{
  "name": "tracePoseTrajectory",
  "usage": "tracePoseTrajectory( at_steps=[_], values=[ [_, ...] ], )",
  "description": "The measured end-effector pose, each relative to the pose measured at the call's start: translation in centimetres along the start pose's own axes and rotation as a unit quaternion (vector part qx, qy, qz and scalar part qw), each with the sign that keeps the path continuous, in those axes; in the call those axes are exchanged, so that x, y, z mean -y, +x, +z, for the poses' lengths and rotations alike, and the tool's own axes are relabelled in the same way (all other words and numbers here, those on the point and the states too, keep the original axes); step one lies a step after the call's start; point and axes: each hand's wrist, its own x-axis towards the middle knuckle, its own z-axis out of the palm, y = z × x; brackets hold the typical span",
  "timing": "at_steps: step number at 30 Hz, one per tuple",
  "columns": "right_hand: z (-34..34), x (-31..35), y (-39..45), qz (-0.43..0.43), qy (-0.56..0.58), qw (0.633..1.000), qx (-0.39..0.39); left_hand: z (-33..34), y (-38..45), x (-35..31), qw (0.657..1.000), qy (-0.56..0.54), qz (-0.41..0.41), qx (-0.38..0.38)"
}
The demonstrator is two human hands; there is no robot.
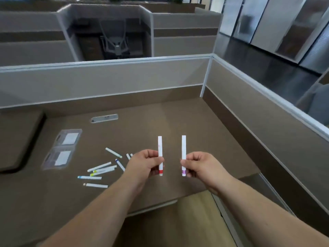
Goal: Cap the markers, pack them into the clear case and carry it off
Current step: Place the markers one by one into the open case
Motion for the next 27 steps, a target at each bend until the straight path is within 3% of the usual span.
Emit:
tracePoseTrajectory(
  at_steps=[7, 14, 20, 27],
  values=[
    [11.6, 0.8, 10.5, 0.052, -0.016, 0.998, 0.037, -13.3, 7.1, -0.4, 0.998, 0.019, -0.042, -0.052],
    [19.6, -1.4, 18.9, 0.114, -0.099, 0.988, 0.035, -23.2, 13.2, 1.0, 0.976, 0.143, -0.104, -0.124],
    [22.3, -5.3, 23.0, 0.168, -0.179, 0.968, 0.044, -25.1, 16.1, 4.9, 0.955, 0.166, -0.173, -0.173],
    [24.2, -8.3, 27.3, 0.139, -0.319, 0.931, 0.107, -24.3, 19.0, 9.6, 0.925, 0.272, -0.176, -0.2]
  ],
)
